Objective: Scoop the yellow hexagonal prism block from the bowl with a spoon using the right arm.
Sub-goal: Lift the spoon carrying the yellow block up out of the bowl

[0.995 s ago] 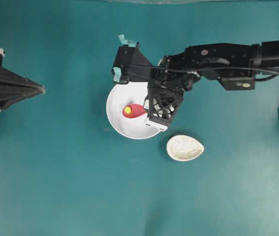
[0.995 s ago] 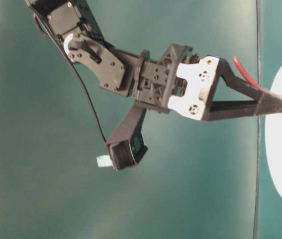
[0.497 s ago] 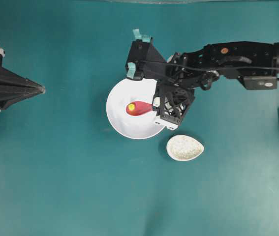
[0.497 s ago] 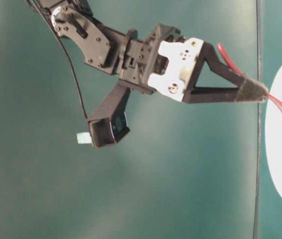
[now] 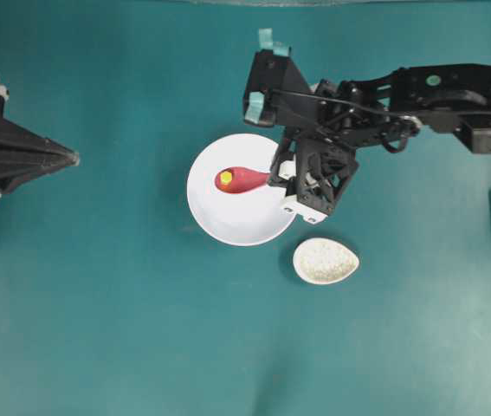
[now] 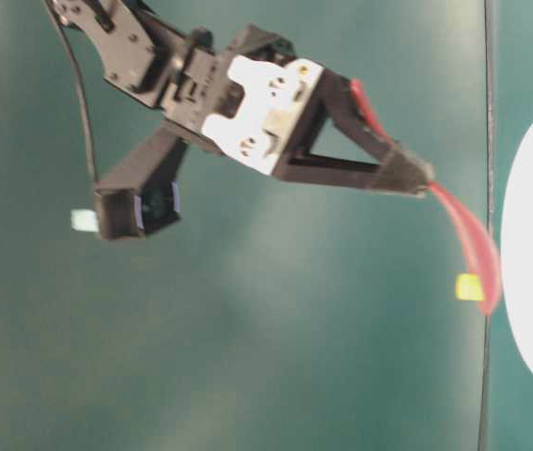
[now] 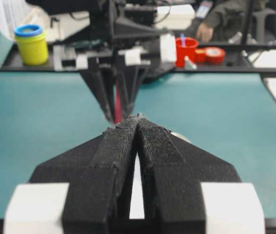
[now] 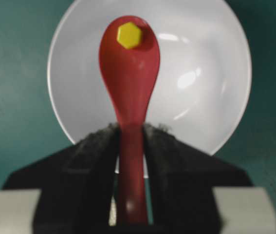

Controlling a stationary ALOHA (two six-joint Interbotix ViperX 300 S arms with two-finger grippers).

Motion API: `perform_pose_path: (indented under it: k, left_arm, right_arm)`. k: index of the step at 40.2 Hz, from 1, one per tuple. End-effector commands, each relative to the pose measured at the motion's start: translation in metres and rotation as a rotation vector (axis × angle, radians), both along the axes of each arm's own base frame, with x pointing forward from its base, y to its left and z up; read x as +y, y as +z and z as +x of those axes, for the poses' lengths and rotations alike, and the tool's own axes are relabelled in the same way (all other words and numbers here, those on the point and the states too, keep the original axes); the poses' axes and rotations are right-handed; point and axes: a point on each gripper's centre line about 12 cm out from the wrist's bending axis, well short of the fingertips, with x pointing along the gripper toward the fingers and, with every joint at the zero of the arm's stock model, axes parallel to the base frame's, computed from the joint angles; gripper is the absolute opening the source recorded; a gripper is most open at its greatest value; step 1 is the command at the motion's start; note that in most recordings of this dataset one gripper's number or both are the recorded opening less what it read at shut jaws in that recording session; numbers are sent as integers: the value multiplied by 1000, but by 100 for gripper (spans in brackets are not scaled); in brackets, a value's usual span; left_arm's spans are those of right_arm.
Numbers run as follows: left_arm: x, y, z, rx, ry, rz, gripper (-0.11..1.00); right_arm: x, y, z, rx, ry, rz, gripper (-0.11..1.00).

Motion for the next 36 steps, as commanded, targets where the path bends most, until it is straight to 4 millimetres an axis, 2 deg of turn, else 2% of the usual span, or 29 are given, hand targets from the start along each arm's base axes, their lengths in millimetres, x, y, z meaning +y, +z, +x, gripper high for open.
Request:
perform_pose_path:
  k: [1,21,28,36]
  left_arm:
    - [0,9,2,-25,1,1,0]
    - [0,9,2,-26,0,-6,0]
    - [0,9,2,-26,0,-6,0]
    - [0,8,2,-25,0,-8,0]
  right_arm:
    - [0,25,-4,-74,0,-15,24]
    - [-3,70,-24,-185,1,-64,24]
    - [-2,82,-31,-215,2,-73,24]
    - [-1,85,-36,-230,2,-78,24]
